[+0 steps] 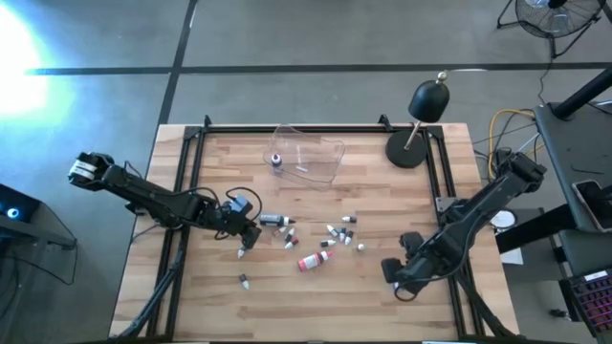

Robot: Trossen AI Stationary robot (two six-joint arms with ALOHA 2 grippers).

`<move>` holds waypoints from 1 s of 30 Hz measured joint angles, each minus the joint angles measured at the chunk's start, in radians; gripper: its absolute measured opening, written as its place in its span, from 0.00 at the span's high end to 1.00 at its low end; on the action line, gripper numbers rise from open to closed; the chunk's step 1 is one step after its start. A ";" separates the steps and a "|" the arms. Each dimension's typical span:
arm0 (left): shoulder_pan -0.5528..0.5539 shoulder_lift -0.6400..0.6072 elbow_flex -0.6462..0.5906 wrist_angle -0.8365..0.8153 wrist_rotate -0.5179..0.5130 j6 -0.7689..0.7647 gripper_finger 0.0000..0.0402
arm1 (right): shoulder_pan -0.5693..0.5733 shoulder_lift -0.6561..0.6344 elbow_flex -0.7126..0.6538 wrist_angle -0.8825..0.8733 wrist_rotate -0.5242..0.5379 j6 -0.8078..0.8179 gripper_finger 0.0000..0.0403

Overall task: Pick & Place food coloring
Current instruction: Put the large blue food coloring bottle into the transparent bin

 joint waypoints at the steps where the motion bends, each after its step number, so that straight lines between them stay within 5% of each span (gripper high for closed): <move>1: 0.000 0.000 0.000 0.000 0.000 0.000 0.63 | 0.000 0.000 0.007 0.000 -0.009 0.000 0.36; 10: 0.000 0.000 -0.002 0.000 0.000 0.000 0.63 | 0.010 0.059 0.005 0.032 -0.114 -0.016 0.38; 30: 0.000 0.000 0.002 0.000 0.000 0.001 0.63 | 0.015 0.131 0.043 0.022 -0.078 -0.049 0.54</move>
